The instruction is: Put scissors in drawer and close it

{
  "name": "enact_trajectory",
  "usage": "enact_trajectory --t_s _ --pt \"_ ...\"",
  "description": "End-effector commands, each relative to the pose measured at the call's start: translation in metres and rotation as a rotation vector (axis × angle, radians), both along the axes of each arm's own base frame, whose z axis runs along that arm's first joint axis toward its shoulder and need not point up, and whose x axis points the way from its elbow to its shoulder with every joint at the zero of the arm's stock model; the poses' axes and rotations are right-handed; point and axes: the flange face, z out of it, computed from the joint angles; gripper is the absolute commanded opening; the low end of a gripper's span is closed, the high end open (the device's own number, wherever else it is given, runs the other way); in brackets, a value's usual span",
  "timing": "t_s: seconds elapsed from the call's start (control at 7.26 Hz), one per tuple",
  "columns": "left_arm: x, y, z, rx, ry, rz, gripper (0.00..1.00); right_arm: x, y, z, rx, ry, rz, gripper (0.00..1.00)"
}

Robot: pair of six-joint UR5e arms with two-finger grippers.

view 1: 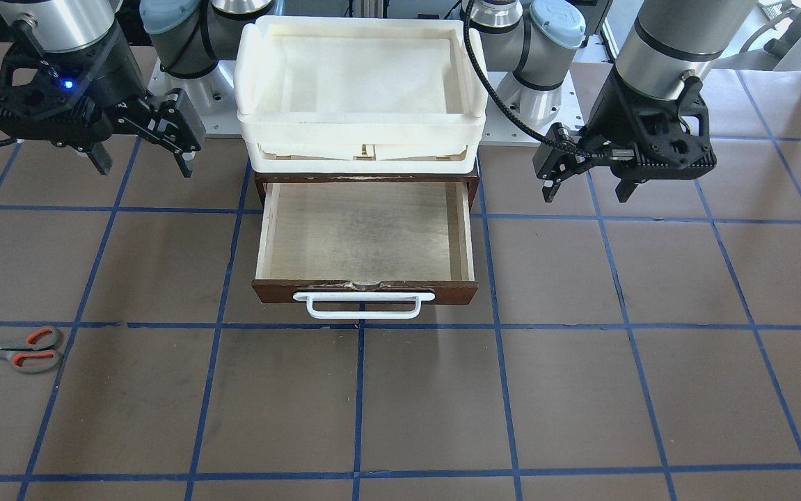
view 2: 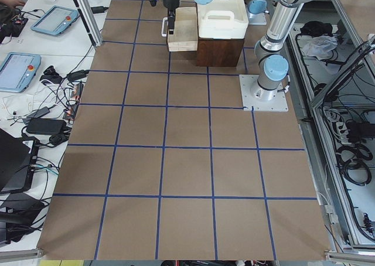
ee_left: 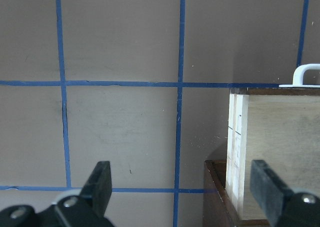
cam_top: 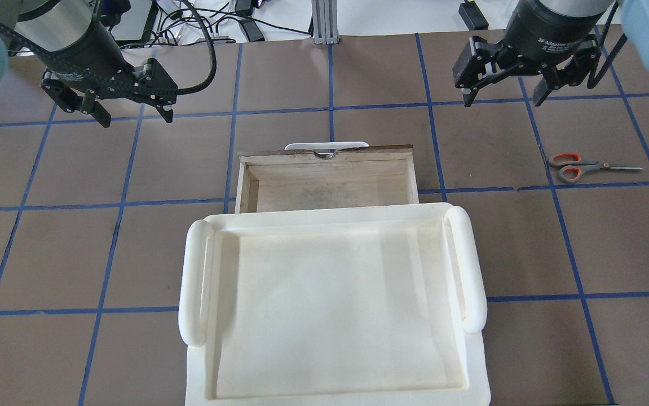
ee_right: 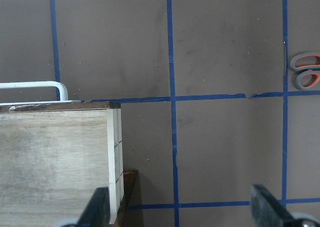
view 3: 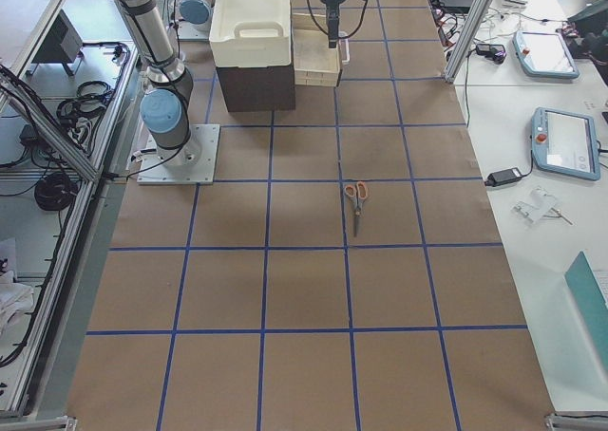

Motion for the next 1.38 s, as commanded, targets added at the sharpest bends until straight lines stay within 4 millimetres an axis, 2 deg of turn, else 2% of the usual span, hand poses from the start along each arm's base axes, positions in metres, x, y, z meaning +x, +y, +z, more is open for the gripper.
enact_trajectory --t_s 0.0,0.96,1.1,1.24 --pt "0.000 0.002 0.001 -0.002 0.000 0.002 1.00 0.000 -0.001 -0.001 -0.002 0.001 0.000 1.00" --pt "-0.001 0.017 -0.004 0.007 0.005 0.000 1.00 0.002 -0.001 -0.006 0.017 -0.010 0.020 1.00" --pt "-0.002 0.014 -0.010 0.016 0.015 0.001 1.00 0.001 -0.001 -0.008 0.023 -0.006 0.054 1.00" --pt "-0.001 0.017 -0.007 0.013 0.004 -0.002 1.00 -0.001 -0.001 -0.009 0.026 -0.004 0.097 1.00"
